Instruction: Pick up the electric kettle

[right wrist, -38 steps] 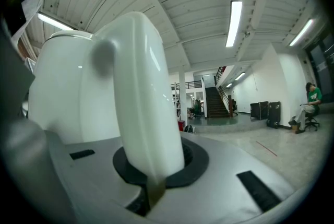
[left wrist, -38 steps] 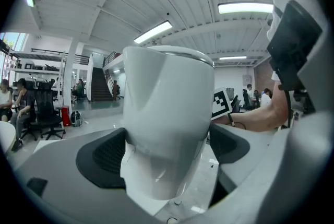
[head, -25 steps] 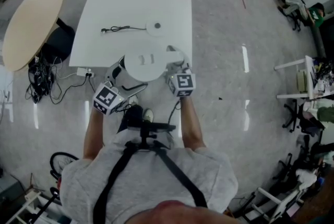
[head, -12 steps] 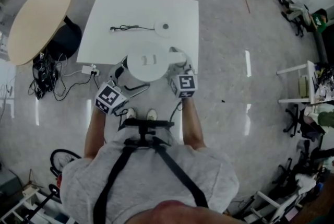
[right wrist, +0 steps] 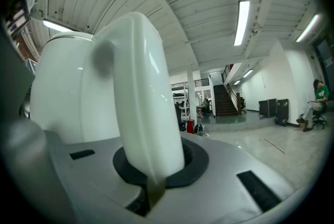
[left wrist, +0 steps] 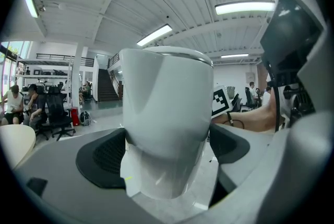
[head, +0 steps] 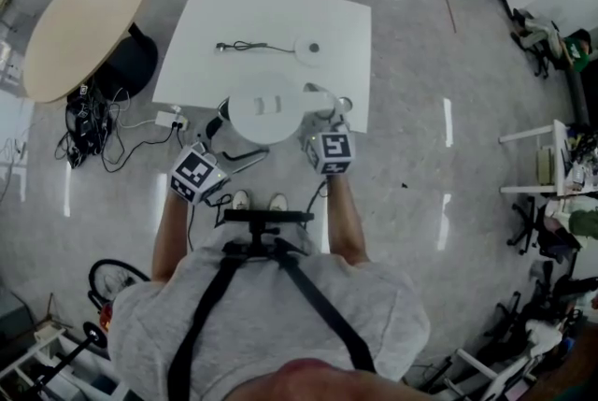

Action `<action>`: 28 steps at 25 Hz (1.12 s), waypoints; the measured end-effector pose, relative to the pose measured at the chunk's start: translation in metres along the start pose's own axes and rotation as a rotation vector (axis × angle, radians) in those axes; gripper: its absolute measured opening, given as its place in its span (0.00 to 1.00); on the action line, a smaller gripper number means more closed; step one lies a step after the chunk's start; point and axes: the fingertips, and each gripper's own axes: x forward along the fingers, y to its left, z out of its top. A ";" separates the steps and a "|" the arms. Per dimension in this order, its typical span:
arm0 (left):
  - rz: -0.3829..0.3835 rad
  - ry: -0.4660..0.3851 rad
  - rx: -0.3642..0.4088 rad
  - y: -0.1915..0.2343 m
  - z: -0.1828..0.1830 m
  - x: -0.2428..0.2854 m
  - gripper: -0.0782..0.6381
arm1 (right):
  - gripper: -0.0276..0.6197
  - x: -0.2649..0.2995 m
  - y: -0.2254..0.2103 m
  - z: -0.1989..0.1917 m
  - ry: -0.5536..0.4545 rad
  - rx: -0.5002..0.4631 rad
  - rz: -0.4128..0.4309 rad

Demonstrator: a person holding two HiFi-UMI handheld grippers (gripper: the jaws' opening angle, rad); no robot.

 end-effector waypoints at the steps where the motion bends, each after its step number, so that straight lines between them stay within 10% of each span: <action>1: 0.002 -0.002 -0.001 0.000 0.000 -0.003 0.82 | 0.05 0.000 0.003 0.000 0.001 0.000 0.002; 28: -0.003 -0.023 0.016 0.015 -0.001 -0.050 0.82 | 0.05 0.006 0.052 0.015 -0.005 -0.006 0.001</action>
